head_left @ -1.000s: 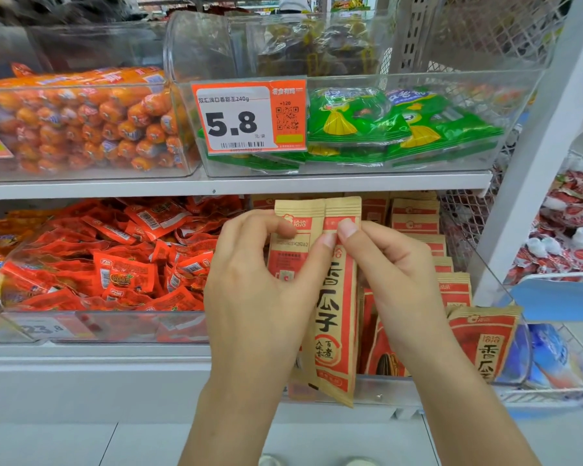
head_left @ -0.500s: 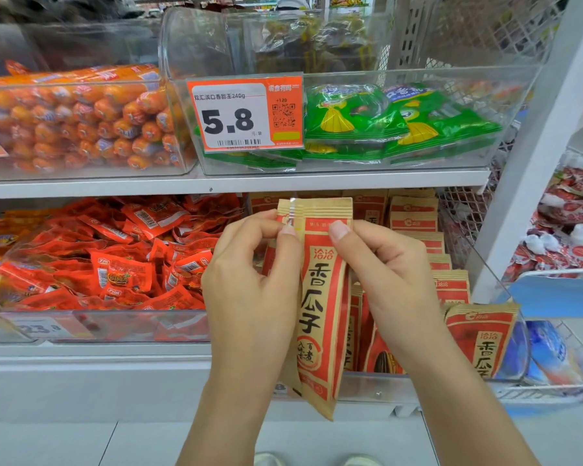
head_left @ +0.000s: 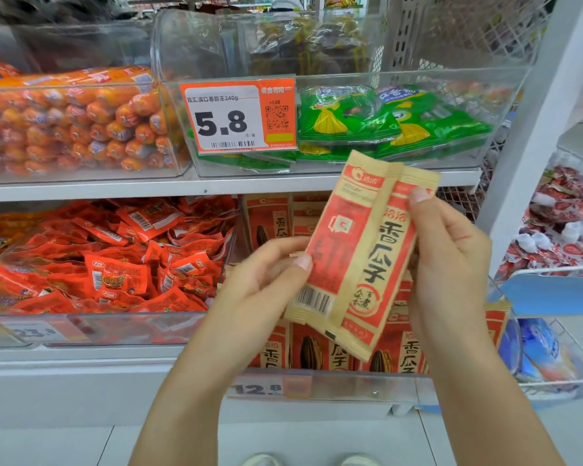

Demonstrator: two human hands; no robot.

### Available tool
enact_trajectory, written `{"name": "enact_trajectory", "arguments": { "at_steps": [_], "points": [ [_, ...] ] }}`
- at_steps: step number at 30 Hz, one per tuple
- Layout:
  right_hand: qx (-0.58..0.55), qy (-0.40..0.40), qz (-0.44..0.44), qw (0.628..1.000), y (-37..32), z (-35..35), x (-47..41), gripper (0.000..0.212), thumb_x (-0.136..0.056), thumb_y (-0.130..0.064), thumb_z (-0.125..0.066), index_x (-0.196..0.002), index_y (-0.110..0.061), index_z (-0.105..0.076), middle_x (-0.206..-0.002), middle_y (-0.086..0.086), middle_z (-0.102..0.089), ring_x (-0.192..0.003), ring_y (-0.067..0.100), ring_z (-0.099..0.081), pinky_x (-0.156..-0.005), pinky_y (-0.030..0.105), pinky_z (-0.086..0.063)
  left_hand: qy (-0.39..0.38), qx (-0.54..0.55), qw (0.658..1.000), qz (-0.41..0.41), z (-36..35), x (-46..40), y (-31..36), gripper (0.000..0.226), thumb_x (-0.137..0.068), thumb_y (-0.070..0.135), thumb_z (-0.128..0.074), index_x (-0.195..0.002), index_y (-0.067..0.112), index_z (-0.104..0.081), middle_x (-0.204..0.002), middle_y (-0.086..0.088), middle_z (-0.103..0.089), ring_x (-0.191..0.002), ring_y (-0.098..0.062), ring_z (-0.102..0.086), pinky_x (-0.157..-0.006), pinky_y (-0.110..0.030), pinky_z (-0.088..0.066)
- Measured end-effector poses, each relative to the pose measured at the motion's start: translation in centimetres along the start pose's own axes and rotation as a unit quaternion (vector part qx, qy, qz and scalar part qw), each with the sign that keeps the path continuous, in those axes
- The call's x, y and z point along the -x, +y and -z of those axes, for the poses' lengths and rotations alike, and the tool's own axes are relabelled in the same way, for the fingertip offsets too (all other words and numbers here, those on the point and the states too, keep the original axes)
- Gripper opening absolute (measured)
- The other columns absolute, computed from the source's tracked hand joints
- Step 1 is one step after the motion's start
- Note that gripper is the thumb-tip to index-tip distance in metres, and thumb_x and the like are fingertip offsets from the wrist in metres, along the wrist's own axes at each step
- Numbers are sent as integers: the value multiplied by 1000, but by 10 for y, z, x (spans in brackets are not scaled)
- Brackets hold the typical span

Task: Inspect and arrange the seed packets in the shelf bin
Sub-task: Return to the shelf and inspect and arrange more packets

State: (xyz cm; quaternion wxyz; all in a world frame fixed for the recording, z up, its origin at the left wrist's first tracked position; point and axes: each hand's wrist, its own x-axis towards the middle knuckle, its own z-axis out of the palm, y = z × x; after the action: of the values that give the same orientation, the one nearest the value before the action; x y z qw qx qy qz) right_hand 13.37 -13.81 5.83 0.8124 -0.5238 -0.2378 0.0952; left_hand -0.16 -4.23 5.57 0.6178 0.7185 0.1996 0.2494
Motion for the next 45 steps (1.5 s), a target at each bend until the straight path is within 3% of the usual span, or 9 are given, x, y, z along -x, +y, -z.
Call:
{"name": "enact_trajectory", "arguments": {
  "at_steps": [3, 6, 11, 16, 22, 31, 34, 39, 45],
  "points": [
    [-11, -11, -29, 999, -2, -2, 0, 31, -99, -25, -54, -73, -23, -72, -68, -4, -70, -62, 11, -63, -61, 28, -49, -23, 18, 1000, 3, -1, 2, -2, 35, -85, 33, -52, -116, 24, -64, -92, 8, -76, -87, -5, -71, -71, -17, -52],
    [9, -89, -74, 993, -3, -4, 1, 9, -93, -26, -62, -99, -25, -68, -82, -7, -75, -72, 6, -70, -60, 20, -53, 32, 56, 998, -18, -3, -1, -4, 36, -83, 34, -54, -115, 23, -64, -89, 5, -76, -82, -7, -71, -66, -19, -53],
    [24, -167, -96, 981, -1, -9, 10, 16, -95, -19, -56, -105, -28, -65, -95, -6, -76, -83, 9, -73, -63, 20, -55, 106, 96, 989, -41, -8, -3, -2, 33, -82, 33, -59, -111, 19, -62, -93, 1, -76, -81, -8, -71, -64, -18, -53],
    [-6, -111, -46, 993, 1, -9, 8, 14, -96, -18, -55, -105, -26, -62, -95, -8, -75, -86, 9, -72, -66, 21, -56, 183, -214, 947, -156, -10, -4, -11, 34, -78, 46, -74, -103, 36, -53, -109, 15, -58, -101, -3, -60, -78, -19, -52],
    [-10, -102, -16, 995, 2, -12, 9, 13, -96, -17, -56, -106, -25, -61, -92, -11, -73, -84, 7, -71, -64, 21, -55, 178, -250, 933, -189, -13, -6, -14, 36, -76, 52, -68, -102, 36, -50, -104, 18, -58, -96, -4, -61, -80, -29, -53],
    [54, -113, 24, 992, 4, -15, 12, 18, -91, -27, -62, -108, -31, -59, -96, -14, -71, -95, 13, -69, -84, 56, -56, 173, -341, 894, -235, -21, -9, -26, 22, -102, 34, -33, -98, 17, -46, -142, 0, -51, -113, -16, -57, -83, -33, -45],
    [66, -127, 24, 989, 3, -14, 14, 18, -92, -27, -63, -109, -33, -57, -95, -18, -70, -95, 8, -69, -82, 52, -57, 190, -352, 887, -232, -21, -10, -30, 21, -101, 29, -31, -95, 14, -45, -140, -1, -53, -107, -19, -58, -78, -35, -46],
    [101, -156, 14, 983, 0, -8, 12, 18, -94, -25, -61, -109, -31, -57, -90, -18, -70, -84, 2, -69, -56, 24, -56, 196, -344, 902, -175, -17, -11, -29, 20, -97, 26, -36, -92, 14, -51, -107, 4, -62, -85, -12, -50, -67, -33, -38],
    [106, -170, -11, 980, -3, -3, 8, 17, -91, -28, -63, -106, -32, -59, -90, -16, -71, -85, 4, -68, -53, 21, -54, 153, -294, 930, -157, -10, -12, -24, 27, -94, 27, -40, -92, 12, -61, -97, 5, -62, -86, -6, -52, -72, -18, -40]
  ]
}}
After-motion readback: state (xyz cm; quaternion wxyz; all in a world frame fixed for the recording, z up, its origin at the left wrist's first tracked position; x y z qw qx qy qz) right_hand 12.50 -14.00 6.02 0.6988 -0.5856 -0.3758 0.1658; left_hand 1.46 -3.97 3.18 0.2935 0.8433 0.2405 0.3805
